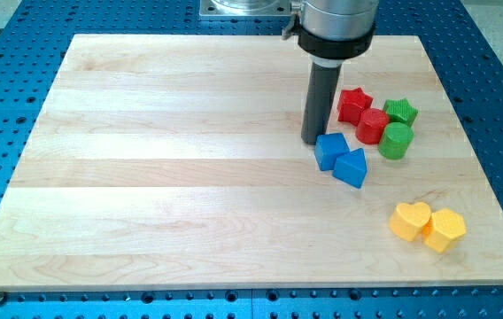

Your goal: Move the blue blocks into the yellow blocks

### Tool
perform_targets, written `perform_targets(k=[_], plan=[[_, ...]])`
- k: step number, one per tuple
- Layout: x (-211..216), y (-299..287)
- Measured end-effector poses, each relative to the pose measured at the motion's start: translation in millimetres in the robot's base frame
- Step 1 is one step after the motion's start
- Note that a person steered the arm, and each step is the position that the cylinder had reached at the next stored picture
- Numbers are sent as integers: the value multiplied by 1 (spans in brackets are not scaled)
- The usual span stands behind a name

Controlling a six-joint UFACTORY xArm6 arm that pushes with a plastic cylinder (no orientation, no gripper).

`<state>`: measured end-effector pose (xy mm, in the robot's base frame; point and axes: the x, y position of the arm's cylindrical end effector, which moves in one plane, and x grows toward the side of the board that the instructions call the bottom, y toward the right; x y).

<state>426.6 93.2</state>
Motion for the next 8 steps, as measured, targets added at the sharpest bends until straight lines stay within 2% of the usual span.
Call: perform_targets(k=[4, 8], plan=[[68, 13], [76, 78]])
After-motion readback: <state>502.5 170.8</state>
